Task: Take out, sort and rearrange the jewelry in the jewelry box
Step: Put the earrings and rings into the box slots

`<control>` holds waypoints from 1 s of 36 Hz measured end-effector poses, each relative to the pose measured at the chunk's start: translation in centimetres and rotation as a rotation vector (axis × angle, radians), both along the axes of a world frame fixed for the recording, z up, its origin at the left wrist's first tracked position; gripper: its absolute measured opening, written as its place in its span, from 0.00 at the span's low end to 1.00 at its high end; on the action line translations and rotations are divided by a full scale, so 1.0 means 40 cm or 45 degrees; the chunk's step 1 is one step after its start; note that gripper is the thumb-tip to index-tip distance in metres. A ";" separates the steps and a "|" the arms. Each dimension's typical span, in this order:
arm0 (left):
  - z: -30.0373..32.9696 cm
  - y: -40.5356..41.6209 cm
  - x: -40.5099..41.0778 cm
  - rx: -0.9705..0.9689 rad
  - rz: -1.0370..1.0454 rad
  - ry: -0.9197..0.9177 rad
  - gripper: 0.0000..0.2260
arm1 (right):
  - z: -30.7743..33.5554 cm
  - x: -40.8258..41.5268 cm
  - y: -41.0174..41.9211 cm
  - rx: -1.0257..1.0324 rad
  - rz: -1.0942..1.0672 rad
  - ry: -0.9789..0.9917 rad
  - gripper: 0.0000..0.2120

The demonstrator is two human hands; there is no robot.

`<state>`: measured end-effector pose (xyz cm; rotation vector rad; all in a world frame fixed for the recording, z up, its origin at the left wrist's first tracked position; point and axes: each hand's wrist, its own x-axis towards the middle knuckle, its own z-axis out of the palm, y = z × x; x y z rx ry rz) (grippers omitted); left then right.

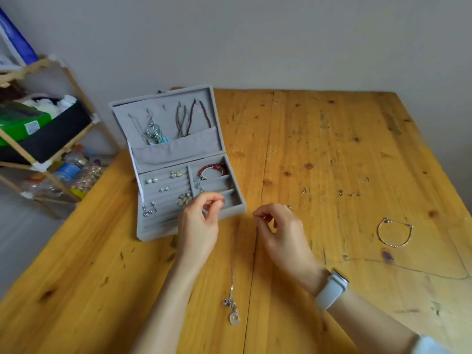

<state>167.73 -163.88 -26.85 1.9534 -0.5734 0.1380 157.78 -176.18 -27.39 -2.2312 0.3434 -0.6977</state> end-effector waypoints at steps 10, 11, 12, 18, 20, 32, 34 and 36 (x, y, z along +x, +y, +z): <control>-0.012 0.178 0.096 -0.089 0.140 0.043 0.13 | -0.003 0.108 0.121 0.108 0.177 -0.006 0.04; -0.015 0.188 0.107 -0.076 0.149 0.035 0.12 | -0.003 0.122 0.130 0.103 0.188 -0.006 0.04; -0.016 0.196 0.117 -0.062 0.152 0.016 0.11 | -0.003 0.135 0.137 0.093 0.204 -0.002 0.04; -0.053 0.232 0.161 -0.031 0.142 -0.026 0.07 | 0.000 0.219 0.156 -0.024 0.240 0.049 0.07; -0.069 0.240 0.163 -0.046 0.133 -0.040 0.06 | 0.004 0.243 0.163 -0.047 0.228 0.045 0.07; -0.083 0.237 0.178 0.125 0.157 -0.063 0.05 | 0.002 0.291 0.195 -0.139 0.232 0.110 0.05; -0.084 0.233 0.179 0.142 0.151 -0.086 0.03 | 0.002 0.295 0.199 -0.157 0.246 0.121 0.05; -0.086 0.231 0.181 0.142 0.146 -0.093 0.03 | 0.001 0.299 0.203 -0.182 0.250 0.151 0.05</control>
